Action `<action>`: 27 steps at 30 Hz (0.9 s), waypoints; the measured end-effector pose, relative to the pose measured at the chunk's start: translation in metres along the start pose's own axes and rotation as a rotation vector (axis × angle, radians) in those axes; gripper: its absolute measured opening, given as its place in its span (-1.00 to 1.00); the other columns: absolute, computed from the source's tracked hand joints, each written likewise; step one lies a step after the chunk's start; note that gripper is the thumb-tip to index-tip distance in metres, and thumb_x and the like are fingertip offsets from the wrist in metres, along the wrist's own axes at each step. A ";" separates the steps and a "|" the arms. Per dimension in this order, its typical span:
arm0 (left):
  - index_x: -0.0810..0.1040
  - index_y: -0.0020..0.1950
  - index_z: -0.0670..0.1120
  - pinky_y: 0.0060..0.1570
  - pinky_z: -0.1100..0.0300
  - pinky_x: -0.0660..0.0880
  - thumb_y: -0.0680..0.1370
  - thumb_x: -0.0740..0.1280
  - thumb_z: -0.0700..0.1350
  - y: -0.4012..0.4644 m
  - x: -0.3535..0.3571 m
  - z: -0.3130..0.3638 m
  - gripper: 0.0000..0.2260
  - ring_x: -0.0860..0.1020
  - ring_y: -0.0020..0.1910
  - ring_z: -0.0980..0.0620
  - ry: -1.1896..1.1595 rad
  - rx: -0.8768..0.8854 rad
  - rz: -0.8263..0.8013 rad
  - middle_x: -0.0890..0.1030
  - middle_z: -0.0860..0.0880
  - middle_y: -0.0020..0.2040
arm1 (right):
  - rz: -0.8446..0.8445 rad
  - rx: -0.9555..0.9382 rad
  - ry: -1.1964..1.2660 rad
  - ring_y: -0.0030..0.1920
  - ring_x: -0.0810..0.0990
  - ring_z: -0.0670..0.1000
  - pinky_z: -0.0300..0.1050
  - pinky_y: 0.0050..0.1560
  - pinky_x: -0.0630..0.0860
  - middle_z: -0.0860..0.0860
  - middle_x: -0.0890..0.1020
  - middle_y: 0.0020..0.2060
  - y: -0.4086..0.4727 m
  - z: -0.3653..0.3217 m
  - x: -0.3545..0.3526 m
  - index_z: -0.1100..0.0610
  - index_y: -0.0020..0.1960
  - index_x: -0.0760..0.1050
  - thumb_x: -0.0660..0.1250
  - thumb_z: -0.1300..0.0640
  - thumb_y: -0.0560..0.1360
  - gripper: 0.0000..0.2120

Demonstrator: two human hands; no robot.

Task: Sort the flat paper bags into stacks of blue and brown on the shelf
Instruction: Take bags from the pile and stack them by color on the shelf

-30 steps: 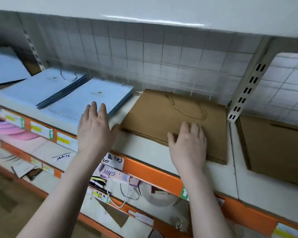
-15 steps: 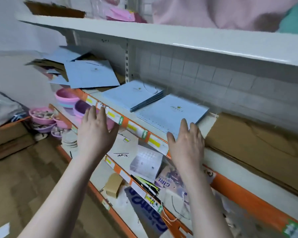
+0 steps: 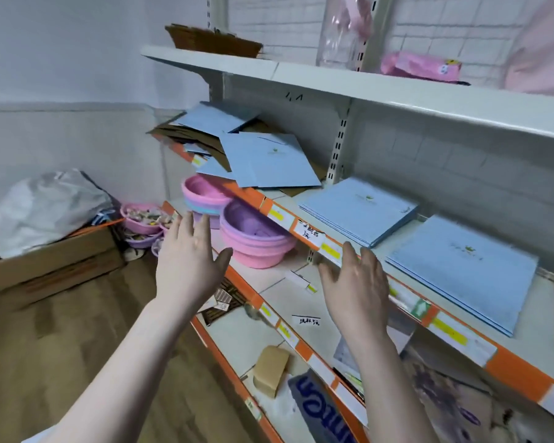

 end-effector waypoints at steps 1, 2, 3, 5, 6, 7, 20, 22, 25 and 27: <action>0.24 0.47 -0.24 0.44 -0.01 0.05 0.51 0.34 0.04 0.007 0.002 -0.007 -0.37 0.17 0.46 -0.23 -0.008 -0.005 0.000 0.22 -0.28 0.47 | 0.000 -0.005 -0.006 0.28 0.38 0.20 0.05 0.25 0.30 0.21 0.43 0.26 0.006 -0.008 0.005 0.18 0.41 0.31 0.23 -0.05 0.55 -0.49; 0.23 0.48 -0.22 0.45 0.01 0.04 0.52 0.32 0.05 0.014 0.004 -0.014 -0.37 0.15 0.47 -0.22 -0.018 -0.011 -0.001 0.21 -0.27 0.48 | -0.002 -0.011 -0.013 0.29 0.37 0.20 0.05 0.25 0.30 0.21 0.42 0.27 0.013 -0.016 0.011 0.18 0.42 0.31 0.22 -0.05 0.56 -0.49; 0.21 0.49 -0.22 0.45 0.02 0.02 0.53 0.31 0.06 0.021 0.006 -0.021 -0.37 0.13 0.48 -0.21 -0.026 -0.016 -0.003 0.20 -0.26 0.49 | -0.002 -0.016 -0.017 0.29 0.37 0.21 0.05 0.25 0.30 0.21 0.42 0.28 0.020 -0.023 0.017 0.18 0.42 0.30 0.22 -0.05 0.56 -0.49; 0.23 0.48 -0.23 0.45 0.02 0.02 0.53 0.31 0.05 0.038 0.010 -0.032 -0.38 0.14 0.48 -0.21 -0.035 -0.017 -0.006 0.21 -0.27 0.48 | -0.004 -0.020 -0.018 0.30 0.36 0.20 0.05 0.25 0.30 0.21 0.41 0.29 0.036 -0.037 0.029 0.17 0.43 0.29 0.20 -0.05 0.56 -0.48; 0.24 0.47 -0.24 0.44 0.01 0.04 0.52 0.32 0.04 0.047 0.013 -0.038 -0.38 0.15 0.47 -0.22 -0.036 -0.017 -0.004 0.22 -0.28 0.47 | -0.006 -0.018 -0.018 0.30 0.36 0.19 0.03 0.24 0.30 0.20 0.41 0.29 0.045 -0.043 0.035 0.17 0.44 0.28 0.20 -0.05 0.56 -0.48; 0.26 0.46 -0.24 0.43 -0.01 0.06 0.52 0.32 0.04 0.057 0.016 -0.044 -0.39 0.17 0.46 -0.23 -0.032 -0.017 -0.001 0.24 -0.28 0.46 | -0.009 -0.016 -0.016 0.30 0.35 0.18 0.02 0.24 0.29 0.18 0.40 0.29 0.054 -0.049 0.042 0.16 0.45 0.26 0.20 -0.06 0.56 -0.48; 0.31 0.41 -0.26 0.37 -0.10 0.18 0.52 0.31 0.05 0.263 0.098 -0.059 -0.43 0.22 0.43 -0.26 -0.027 0.132 -0.061 0.28 -0.31 0.43 | 0.018 0.078 0.022 0.29 0.35 0.20 0.00 0.26 0.26 0.22 0.40 0.28 0.226 -0.095 0.132 0.20 0.45 0.26 0.21 -0.07 0.56 -0.45; 0.31 0.41 -0.26 0.38 -0.05 0.15 0.53 0.32 0.03 0.289 0.111 -0.053 -0.44 0.21 0.44 -0.24 -0.049 0.146 -0.075 0.27 -0.29 0.44 | 0.023 0.104 0.020 0.31 0.33 0.19 -0.01 0.28 0.25 0.22 0.39 0.31 0.251 -0.095 0.141 0.19 0.45 0.25 0.21 -0.08 0.56 -0.44; 0.30 0.42 -0.25 0.40 0.01 0.08 0.53 0.31 0.01 0.320 0.133 -0.048 -0.45 0.18 0.45 -0.21 -0.061 0.184 -0.092 0.28 -0.29 0.43 | -0.015 0.134 -0.014 0.35 0.29 0.17 -0.02 0.31 0.22 0.19 0.35 0.34 0.279 -0.093 0.156 0.16 0.46 0.22 0.17 -0.09 0.58 -0.45; 0.27 0.45 -0.22 0.41 0.03 0.04 0.54 0.29 0.04 0.338 0.148 -0.045 -0.43 0.13 0.48 -0.18 -0.081 0.186 -0.120 0.25 -0.27 0.45 | -0.032 0.139 -0.055 0.34 0.30 0.17 0.01 0.31 0.24 0.19 0.36 0.34 0.294 -0.091 0.165 0.16 0.46 0.21 0.15 -0.10 0.58 -0.46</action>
Point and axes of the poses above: each hand's wrist, its own y-axis towards the middle knuckle, its own x-axis out of the palm, z = x × y, the point moved 7 cm from there along y, towards the middle knuckle
